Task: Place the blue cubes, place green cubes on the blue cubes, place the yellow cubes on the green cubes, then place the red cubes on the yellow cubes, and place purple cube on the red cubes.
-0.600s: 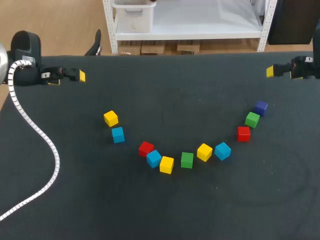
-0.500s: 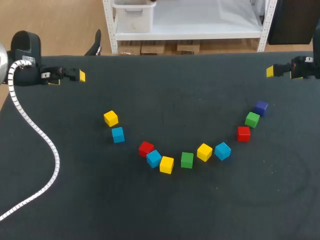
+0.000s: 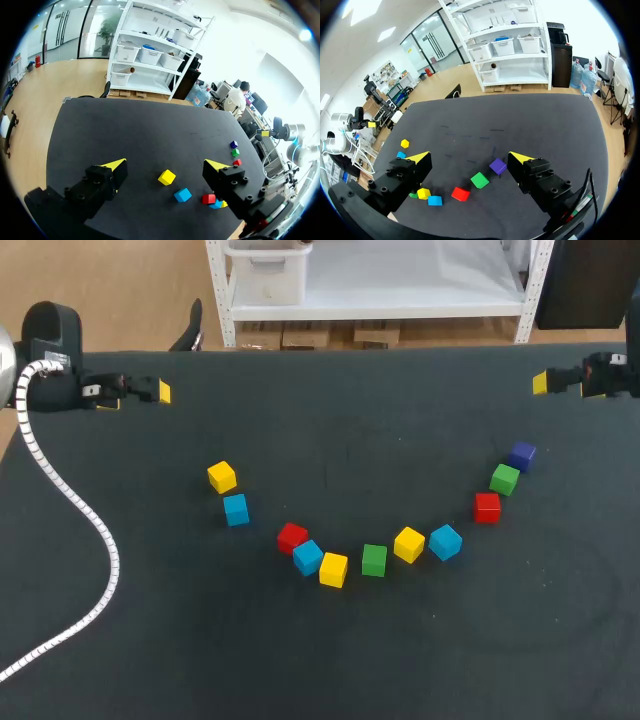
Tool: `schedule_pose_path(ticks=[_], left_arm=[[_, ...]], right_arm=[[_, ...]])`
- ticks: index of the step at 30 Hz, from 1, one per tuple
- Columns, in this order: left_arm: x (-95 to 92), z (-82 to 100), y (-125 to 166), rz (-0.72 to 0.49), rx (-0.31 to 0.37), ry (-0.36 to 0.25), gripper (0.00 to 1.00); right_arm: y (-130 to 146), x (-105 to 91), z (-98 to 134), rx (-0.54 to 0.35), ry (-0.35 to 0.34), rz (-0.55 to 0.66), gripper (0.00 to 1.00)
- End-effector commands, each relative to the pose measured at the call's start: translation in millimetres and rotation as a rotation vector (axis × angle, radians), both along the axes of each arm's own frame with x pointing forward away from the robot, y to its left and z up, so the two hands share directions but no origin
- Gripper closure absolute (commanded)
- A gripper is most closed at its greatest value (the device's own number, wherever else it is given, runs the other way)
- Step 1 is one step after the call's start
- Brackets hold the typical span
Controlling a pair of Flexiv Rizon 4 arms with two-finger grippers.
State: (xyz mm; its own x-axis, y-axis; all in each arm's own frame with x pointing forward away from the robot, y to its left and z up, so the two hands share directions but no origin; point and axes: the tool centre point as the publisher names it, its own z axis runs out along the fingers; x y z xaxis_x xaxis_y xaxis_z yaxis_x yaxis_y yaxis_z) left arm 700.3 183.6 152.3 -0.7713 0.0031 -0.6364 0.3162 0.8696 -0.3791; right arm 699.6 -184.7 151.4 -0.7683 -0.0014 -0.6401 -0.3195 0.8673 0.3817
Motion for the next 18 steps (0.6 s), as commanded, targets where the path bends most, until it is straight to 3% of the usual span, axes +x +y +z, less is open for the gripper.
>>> schedule_pose_path(ticks=[1,5,9,15,18], left_arm=[[0.4,-1.2,0.8,-0.002,-0.003,-0.003,0.0],[0.4,-1.2,0.8,-0.002,-0.003,-0.003,0.0],[0.4,-1.2,0.8,-0.002,-0.003,-0.003,0.0],[0.4,-1.2,0.8,-0.002,-0.003,-0.003,0.0],[0.4,-1.2,0.8,-0.002,-0.003,-0.003,0.0]], right_arm=[[-2.5,3.7,0.8,-0.093,-0.07,0.133,0.0],[-11.6,11.2,2.3,-0.266,-0.151,0.357,0.0],[-22.0,18.0,8.2,-0.367,-0.226,0.534,0.0],[-32.8,24.0,19.2,-0.393,-0.291,0.775,0.0],[-34.8,25.0,20.7,-0.394,-0.291,0.801,0.0]])
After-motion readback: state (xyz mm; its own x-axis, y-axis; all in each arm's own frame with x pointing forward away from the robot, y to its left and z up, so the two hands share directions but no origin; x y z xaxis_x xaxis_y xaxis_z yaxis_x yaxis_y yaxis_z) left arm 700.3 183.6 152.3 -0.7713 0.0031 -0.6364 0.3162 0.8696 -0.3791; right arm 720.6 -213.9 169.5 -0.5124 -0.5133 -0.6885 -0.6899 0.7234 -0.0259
